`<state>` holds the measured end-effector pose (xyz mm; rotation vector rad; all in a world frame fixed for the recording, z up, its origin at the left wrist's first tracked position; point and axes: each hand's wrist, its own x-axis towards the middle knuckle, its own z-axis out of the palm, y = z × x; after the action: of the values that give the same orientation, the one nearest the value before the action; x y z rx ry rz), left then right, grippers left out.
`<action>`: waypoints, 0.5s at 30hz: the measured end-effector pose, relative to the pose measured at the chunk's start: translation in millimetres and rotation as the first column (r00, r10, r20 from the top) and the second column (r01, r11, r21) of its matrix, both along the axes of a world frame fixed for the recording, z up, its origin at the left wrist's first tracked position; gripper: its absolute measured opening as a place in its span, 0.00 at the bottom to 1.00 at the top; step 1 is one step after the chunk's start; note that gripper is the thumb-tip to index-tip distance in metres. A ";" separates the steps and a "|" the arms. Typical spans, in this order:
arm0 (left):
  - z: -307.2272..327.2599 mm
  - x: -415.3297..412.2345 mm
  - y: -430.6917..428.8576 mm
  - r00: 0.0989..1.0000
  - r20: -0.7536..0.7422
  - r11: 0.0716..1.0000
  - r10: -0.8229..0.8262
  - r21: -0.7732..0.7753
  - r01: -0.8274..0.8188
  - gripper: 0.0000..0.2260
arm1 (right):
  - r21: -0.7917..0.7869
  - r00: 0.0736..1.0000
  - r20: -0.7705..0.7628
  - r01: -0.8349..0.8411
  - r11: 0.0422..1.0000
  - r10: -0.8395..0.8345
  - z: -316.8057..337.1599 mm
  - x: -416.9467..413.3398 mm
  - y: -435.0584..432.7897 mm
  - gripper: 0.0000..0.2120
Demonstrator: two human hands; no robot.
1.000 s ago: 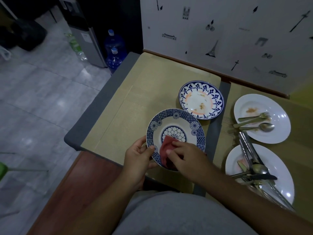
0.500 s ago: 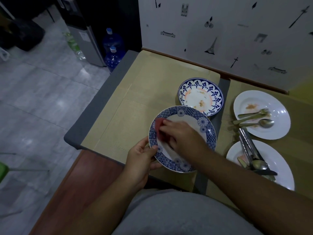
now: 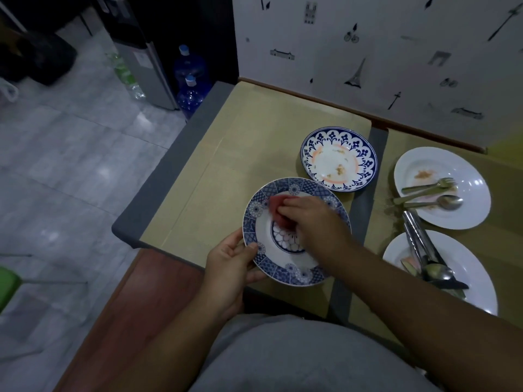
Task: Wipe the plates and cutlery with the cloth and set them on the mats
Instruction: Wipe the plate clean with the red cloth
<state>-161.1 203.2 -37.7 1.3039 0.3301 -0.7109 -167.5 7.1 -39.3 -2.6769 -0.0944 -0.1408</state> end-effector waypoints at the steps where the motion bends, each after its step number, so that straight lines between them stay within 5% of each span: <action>1: 1.7 2.5 -0.1 1.000 0.011 1.000 0.012 0.003 -0.012 0.16 | -0.010 0.998 -0.043 0.037 0.999 -0.038 -1.0 0.1 -8.1 0.20; 5: 1.6 10.2 -1.2 0.999 0.032 0.998 0.037 0.040 -0.038 0.17 | 0.015 0.973 -0.231 0.007 1.000 -0.003 -10.1 -24.3 -4.2 0.23; 10: -0.5 13.5 0.3 0.998 0.014 0.997 0.056 0.055 -0.056 0.16 | 0.201 0.961 -0.255 -0.059 0.978 0.111 -4.1 -41.4 28.1 0.23; 15: 0.3 17.3 4.5 0.999 -0.008 0.997 0.049 0.051 -0.049 0.16 | 0.139 0.911 -0.370 -0.139 0.981 0.181 13.9 -46.8 10.6 0.22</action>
<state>-143.8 207.7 -37.5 1.3365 0.3890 -0.6711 -214.3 17.7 -25.4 -2.5210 -0.1765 0.4156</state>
